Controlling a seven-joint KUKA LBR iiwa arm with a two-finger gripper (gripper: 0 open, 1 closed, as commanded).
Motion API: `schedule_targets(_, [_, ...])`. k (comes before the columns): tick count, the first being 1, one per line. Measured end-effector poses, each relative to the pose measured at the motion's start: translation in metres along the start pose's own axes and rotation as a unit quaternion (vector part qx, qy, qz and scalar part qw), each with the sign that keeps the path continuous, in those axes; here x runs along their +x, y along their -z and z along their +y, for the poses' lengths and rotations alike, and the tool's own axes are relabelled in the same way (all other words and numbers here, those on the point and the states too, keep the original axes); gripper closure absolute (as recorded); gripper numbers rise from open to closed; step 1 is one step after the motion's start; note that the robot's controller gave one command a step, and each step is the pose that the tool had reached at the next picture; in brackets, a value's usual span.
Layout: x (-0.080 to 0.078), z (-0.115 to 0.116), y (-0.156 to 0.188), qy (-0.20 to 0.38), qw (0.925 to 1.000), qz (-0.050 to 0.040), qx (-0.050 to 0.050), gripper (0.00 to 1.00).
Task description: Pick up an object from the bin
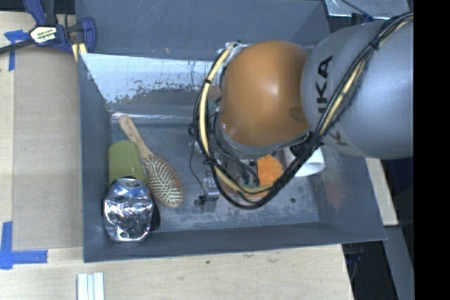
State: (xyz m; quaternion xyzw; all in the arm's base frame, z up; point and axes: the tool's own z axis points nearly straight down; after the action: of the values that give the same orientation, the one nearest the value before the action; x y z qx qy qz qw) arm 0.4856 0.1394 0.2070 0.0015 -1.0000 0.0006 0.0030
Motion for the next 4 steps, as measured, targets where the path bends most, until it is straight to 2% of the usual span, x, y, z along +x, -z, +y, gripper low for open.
schedule_targets(1, [-0.074, -0.018, 0.123, -0.027, 0.9996, -0.0072, -0.001, 0.0])
schedule_targets(2, [-0.094, -0.106, 0.066, 0.081, 0.9967, -0.0073, 0.001, 0.0])
schedule_targets(3, [-0.089, -0.104, 0.115, 0.234, 0.9721, -0.0117, 0.002, 0.0])
schedule_targets(4, [-0.064, -0.088, 0.057, 0.13, 0.9915, -0.0113, 0.001, 0.0])
